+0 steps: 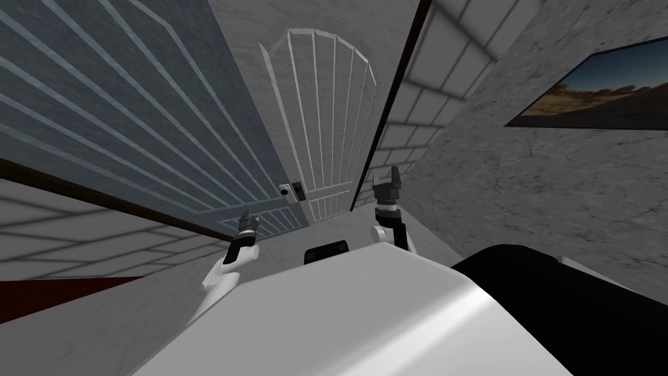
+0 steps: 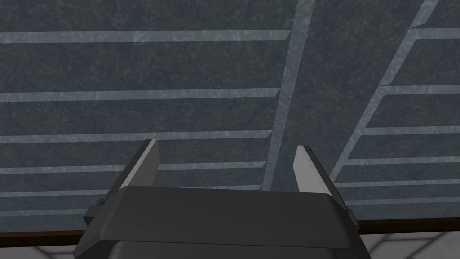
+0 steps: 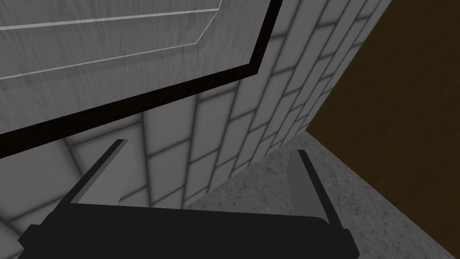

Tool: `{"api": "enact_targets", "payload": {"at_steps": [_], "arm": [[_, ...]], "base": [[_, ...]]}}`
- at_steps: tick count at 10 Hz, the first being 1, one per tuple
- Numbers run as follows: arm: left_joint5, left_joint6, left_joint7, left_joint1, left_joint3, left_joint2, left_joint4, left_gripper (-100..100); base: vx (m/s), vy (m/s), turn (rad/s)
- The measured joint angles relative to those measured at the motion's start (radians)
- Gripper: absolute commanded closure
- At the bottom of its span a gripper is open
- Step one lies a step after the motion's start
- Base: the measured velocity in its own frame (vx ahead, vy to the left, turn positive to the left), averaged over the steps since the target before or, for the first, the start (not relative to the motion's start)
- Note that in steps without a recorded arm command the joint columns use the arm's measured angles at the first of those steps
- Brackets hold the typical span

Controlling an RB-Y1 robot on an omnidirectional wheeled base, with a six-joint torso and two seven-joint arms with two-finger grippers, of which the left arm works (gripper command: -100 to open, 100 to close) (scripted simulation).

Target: Pull the door open

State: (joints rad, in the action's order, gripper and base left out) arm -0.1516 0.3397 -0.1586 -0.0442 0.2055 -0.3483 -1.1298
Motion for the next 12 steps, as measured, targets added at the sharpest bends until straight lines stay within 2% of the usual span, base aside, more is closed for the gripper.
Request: {"api": "enact_targets", "payload": {"at_steps": [2,3,4,5,6,7,12], "arm": [[0.000,0.004,0.001,0.011,0.002,0.000,0.012,-100],[0.002,0.007,0.005,0.024,-0.003,0.010,0.016,-100],[0.003,0.011,0.004,0.037,-0.011,0.012,0.022,-100],[0.004,0.004,0.004,0.034,-0.019,0.023,-0.005,-100],[0.007,0.001,0.005,0.047,-0.032,0.033,-0.013,-100],[0.007,0.002,0.004,0.050,-0.034,0.034,-0.013,100],[0.006,0.001,0.005,0.047,-0.032,0.033,-0.013,100]], "base": [[0.199,-0.042,-0.105],[0.190,-0.068,-0.148],[0.216,-0.090,-0.118],[0.216,-0.152,-0.207],[0.094,-0.072,-0.041],[-0.011,0.010,0.043],[-0.020,0.015,0.000]]}}
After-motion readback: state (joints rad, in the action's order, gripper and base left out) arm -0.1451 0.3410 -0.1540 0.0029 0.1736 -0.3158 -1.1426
